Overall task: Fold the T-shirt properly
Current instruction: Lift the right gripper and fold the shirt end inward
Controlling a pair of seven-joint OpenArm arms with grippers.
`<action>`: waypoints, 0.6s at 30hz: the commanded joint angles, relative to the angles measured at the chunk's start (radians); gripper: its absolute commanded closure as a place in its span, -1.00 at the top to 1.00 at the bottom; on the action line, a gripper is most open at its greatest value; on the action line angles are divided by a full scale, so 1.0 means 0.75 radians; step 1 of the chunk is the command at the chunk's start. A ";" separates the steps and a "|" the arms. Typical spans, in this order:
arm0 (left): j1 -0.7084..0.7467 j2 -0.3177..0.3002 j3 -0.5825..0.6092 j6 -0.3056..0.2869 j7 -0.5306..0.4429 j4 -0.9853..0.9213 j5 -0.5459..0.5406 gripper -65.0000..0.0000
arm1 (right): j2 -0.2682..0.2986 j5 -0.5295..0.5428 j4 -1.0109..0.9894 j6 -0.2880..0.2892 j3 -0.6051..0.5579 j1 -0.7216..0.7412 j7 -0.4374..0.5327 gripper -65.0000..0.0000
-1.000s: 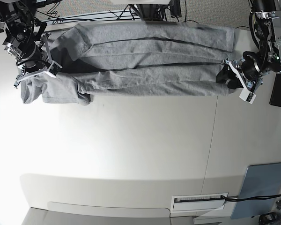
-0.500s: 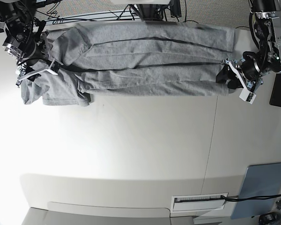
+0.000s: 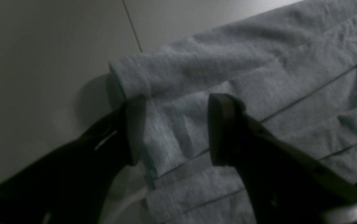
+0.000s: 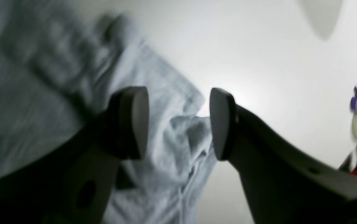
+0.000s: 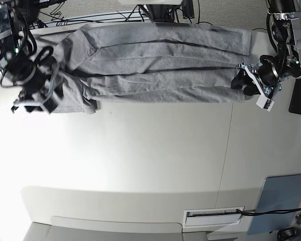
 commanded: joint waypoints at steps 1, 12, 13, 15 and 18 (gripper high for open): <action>-0.010 -0.006 -0.011 -0.005 -0.025 0.024 -0.024 0.01 | -0.009 0.002 -0.043 -0.011 0.009 0.042 0.011 -0.04; -0.010 0.076 -0.011 -0.010 -0.025 0.024 -0.033 0.00 | -0.178 -0.051 -0.532 -0.140 0.009 0.390 -0.109 -0.04; -0.010 0.077 -0.011 -0.010 -0.025 0.024 -0.033 0.00 | -0.178 -0.066 -0.564 -0.156 0.009 0.415 -0.119 -0.04; -0.009 0.076 -0.011 -0.010 -0.024 0.024 -0.032 0.00 | -0.178 -0.069 -0.642 -0.165 0.009 0.459 -0.132 -0.04; -0.009 0.076 -0.011 -0.010 -0.024 0.024 -0.033 0.00 | -0.178 -0.059 -0.777 -0.165 0.009 0.521 -0.150 -0.04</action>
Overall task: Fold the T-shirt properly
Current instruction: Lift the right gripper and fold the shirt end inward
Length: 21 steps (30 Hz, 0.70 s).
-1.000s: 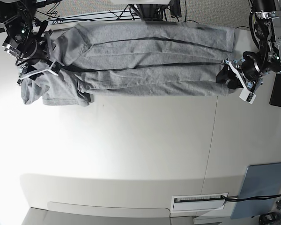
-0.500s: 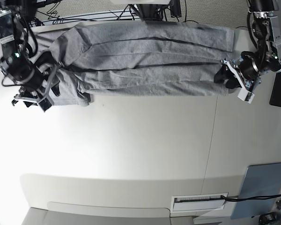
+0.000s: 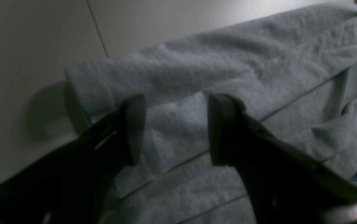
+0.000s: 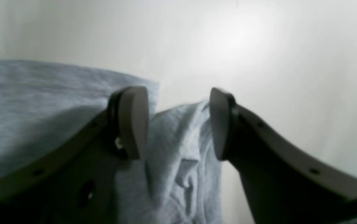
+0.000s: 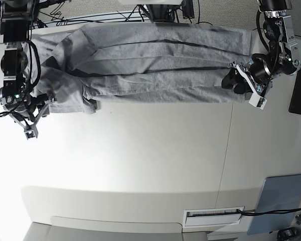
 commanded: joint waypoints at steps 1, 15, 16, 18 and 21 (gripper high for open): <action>-0.009 -0.018 -0.011 -0.006 -0.024 0.024 -0.022 0.00 | 0.030 0.000 -0.020 -0.006 0.011 0.048 0.010 -0.04; -0.010 -0.018 -0.011 -0.006 -0.025 0.024 -0.022 0.00 | 0.030 0.131 -0.212 0.193 0.011 0.137 0.124 -0.04; -0.010 -0.018 -0.011 -0.006 -0.025 0.024 -0.022 0.00 | 0.030 0.132 -0.212 0.216 0.011 0.137 0.139 -0.04; -0.009 -0.018 -0.011 -0.006 -0.025 0.024 -0.022 0.00 | 0.029 0.132 -0.212 0.225 0.011 0.137 0.161 -0.04; -0.009 -0.018 -0.011 -0.006 -0.025 0.024 -0.023 0.00 | 0.029 0.134 -0.212 0.225 0.011 0.136 0.160 -0.04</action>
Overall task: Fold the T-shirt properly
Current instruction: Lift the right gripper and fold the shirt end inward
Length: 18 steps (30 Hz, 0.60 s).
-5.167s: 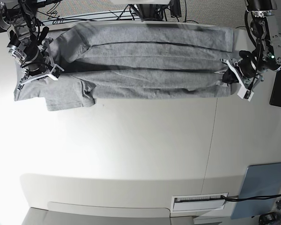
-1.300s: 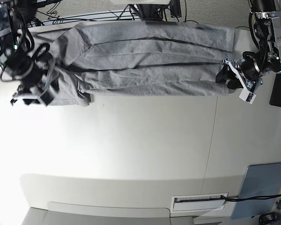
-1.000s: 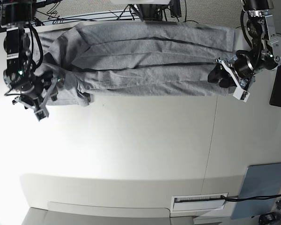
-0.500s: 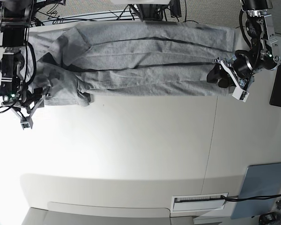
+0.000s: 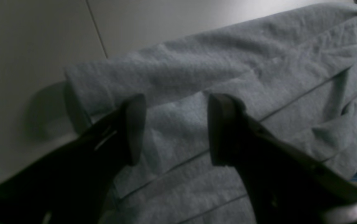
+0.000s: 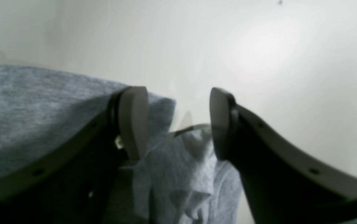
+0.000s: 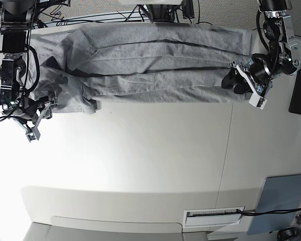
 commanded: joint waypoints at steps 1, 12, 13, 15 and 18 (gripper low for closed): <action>-0.010 -0.018 -0.011 -0.006 -0.025 0.024 -0.023 0.00 | 0.030 0.012 0.016 -0.006 0.010 0.029 0.018 -0.04; -0.010 -0.018 -0.011 -0.005 -0.025 0.024 -0.023 0.00 | -0.030 0.013 -0.148 0.014 -0.031 0.025 -0.007 -0.04; -0.010 -0.018 -0.011 -0.005 -0.025 0.024 -0.022 0.00 | -0.041 0.013 -0.148 0.031 -0.031 0.025 -0.012 -0.04; -0.009 -0.018 -0.011 -0.005 -0.025 0.024 -0.022 0.00 | -0.065 0.014 -0.148 0.060 -0.031 0.026 -0.017 -0.04; -0.009 -0.018 -0.011 -0.005 -0.025 0.024 -0.018 0.00 | -0.099 0.020 -0.148 0.074 -0.031 0.026 -0.032 -0.20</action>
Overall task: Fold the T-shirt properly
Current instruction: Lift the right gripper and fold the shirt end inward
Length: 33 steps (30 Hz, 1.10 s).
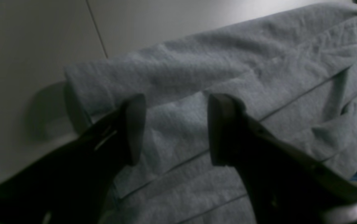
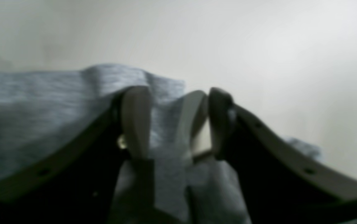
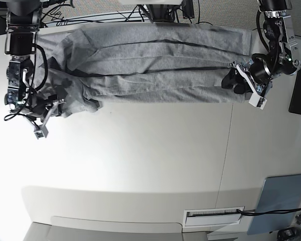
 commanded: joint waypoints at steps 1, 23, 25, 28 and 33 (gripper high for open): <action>-0.009 -0.019 -0.011 -0.005 -0.024 0.024 -0.018 0.00 | -0.007 0.001 -0.002 0.018 -0.006 0.003 -0.068 -0.31; -0.009 -0.018 -0.011 -0.005 -0.024 0.024 0.026 0.00 | -0.012 -0.155 1.052 0.061 -0.005 -0.402 -0.231 -0.94; -0.009 -0.018 -0.011 -0.005 -0.024 0.023 0.026 0.00 | -0.013 -0.164 1.176 0.060 -0.004 -0.504 -0.239 -0.94; -0.009 -0.018 -0.011 -0.004 -0.025 0.024 0.026 0.00 | -0.013 -0.164 1.339 0.060 -0.003 -0.655 -0.253 -0.94; -0.009 -0.018 -0.011 -0.005 -0.025 0.024 0.026 0.00 | -0.013 -0.164 1.508 0.060 -0.003 -0.864 -0.301 -0.94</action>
